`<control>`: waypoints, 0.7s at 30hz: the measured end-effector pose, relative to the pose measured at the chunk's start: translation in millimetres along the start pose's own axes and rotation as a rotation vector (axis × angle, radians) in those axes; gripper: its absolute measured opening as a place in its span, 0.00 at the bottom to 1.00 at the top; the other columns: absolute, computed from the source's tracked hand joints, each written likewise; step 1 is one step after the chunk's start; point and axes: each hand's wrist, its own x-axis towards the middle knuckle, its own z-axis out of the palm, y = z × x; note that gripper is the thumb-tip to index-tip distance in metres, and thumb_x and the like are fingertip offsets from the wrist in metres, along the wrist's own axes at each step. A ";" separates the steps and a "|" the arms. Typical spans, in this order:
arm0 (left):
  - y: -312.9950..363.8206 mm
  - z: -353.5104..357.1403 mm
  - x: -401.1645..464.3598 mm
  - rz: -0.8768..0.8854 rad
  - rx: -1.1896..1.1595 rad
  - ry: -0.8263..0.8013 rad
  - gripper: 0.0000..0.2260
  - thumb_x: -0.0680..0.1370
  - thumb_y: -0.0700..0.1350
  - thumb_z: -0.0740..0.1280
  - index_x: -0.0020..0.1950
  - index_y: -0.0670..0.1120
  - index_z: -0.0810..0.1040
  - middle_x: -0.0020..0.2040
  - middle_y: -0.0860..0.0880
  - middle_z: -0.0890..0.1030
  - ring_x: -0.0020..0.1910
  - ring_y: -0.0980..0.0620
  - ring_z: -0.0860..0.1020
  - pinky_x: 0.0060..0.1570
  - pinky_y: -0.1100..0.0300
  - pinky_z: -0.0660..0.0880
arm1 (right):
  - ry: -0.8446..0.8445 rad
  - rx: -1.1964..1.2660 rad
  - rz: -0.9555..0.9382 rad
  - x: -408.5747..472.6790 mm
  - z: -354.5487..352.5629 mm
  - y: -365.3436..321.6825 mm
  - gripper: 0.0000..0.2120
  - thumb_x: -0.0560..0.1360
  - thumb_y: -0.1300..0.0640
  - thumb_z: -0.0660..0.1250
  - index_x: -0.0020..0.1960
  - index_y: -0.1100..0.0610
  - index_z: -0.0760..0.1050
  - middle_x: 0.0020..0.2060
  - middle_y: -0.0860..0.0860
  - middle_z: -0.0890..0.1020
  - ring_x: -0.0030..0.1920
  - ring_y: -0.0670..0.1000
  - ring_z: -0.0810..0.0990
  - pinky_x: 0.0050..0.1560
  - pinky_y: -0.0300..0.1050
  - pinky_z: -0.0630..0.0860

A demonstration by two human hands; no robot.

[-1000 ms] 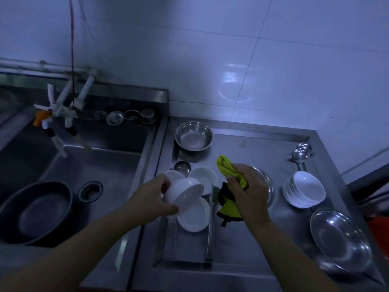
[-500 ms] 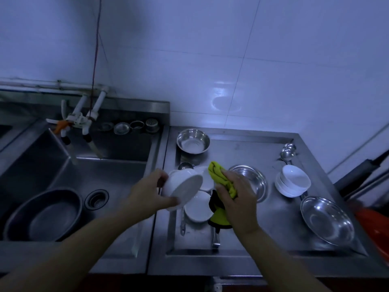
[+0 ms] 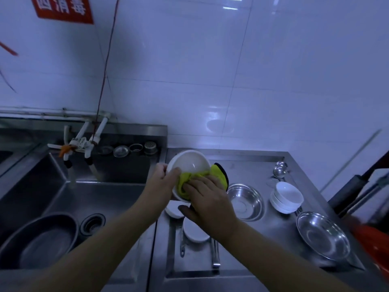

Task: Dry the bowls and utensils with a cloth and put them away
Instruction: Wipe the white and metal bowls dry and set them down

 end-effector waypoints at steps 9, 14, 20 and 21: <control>15.2 1.9 8.6 0.201 0.050 -0.158 0.10 0.76 0.49 0.60 0.55 0.59 0.75 0.53 0.53 0.78 0.52 0.52 0.77 0.48 0.57 0.75 | 0.159 0.012 -0.125 4.7 -9.6 -6.3 0.11 0.73 0.59 0.72 0.55 0.59 0.81 0.50 0.54 0.84 0.49 0.52 0.83 0.51 0.47 0.77; 47.4 -13.1 19.6 0.105 0.432 -0.537 0.13 0.73 0.50 0.60 0.55 0.62 0.74 0.53 0.48 0.79 0.50 0.47 0.80 0.47 0.50 0.79 | 0.038 -0.024 -0.626 5.8 -32.9 54.8 0.04 0.76 0.60 0.71 0.50 0.57 0.83 0.49 0.54 0.84 0.52 0.55 0.82 0.54 0.49 0.77; 49.5 -1.8 24.0 0.094 0.237 -0.376 0.20 0.72 0.45 0.67 0.62 0.59 0.72 0.54 0.46 0.79 0.47 0.47 0.81 0.37 0.55 0.80 | 0.139 -0.098 -0.389 19.7 -33.8 50.5 0.03 0.76 0.62 0.70 0.45 0.58 0.83 0.44 0.54 0.84 0.46 0.55 0.83 0.47 0.49 0.78; 41.3 5.5 19.3 0.164 0.175 -0.282 0.20 0.71 0.45 0.66 0.61 0.58 0.71 0.54 0.47 0.78 0.48 0.48 0.80 0.38 0.57 0.80 | 0.187 -0.107 -0.288 21.1 -30.7 43.9 0.04 0.76 0.62 0.70 0.47 0.58 0.84 0.44 0.54 0.84 0.46 0.54 0.83 0.48 0.50 0.78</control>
